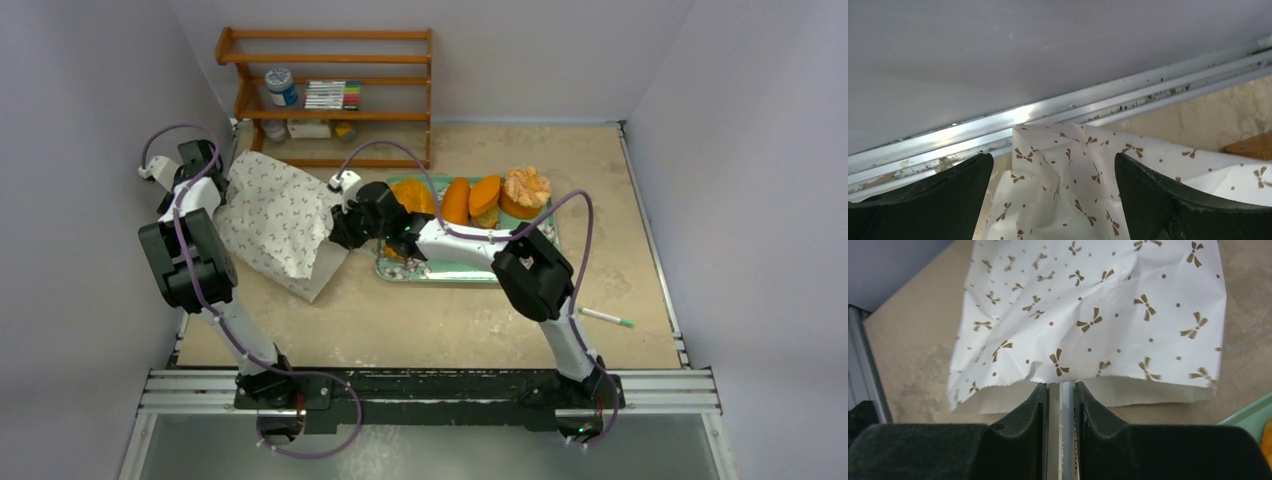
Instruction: Take the fake bread out of the paper bag
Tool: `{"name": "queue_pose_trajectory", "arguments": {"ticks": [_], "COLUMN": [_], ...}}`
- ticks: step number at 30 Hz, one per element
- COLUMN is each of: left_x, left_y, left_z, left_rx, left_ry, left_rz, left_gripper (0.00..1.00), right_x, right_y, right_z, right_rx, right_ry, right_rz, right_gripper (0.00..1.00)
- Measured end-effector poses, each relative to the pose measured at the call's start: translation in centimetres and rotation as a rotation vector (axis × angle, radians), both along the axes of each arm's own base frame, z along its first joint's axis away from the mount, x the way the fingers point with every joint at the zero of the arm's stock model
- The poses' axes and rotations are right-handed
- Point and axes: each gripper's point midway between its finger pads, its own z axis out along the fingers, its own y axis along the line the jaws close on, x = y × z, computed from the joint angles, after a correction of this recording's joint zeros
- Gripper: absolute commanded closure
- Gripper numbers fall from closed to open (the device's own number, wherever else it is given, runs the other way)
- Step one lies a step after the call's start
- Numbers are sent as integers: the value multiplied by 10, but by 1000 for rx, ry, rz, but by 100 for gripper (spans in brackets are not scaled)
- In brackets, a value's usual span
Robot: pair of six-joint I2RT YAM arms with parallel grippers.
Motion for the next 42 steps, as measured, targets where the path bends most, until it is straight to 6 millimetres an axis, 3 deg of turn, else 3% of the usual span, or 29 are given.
{"name": "queue_pose_trajectory", "arguments": {"ticks": [9,12,16,24,28,33,42], "left_x": [25,29,25,22,20,15,10], "left_y": [-22,-28,-35,-36,-35,-35,-35], "left_z": [-7,-11,-20,-20,-17,-14,-6], "left_rx": [-96,-123,-146,-147,-143,-143,-137], "left_ry": [-54,-69,-55,-49,-48,-43,-52], "left_rz": [-161,-195,-216,-221,-212,-186,-171], "left_gripper": [13,13,12,11,10,9,9], "right_x": [-10,-22,-44,-86,-114,-143,-145], "right_y": [12,22,36,40,32,39,35], "right_z": [87,100,100,73,55,29,-54], "right_rx": [186,221,222,86,18,-33,-191], "right_ry": [-124,-147,-150,-154,-127,-83,-6], "right_rz": [43,63,80,54,60,72,-17], "right_gripper": [78,79,78,56,55,55,55]}}
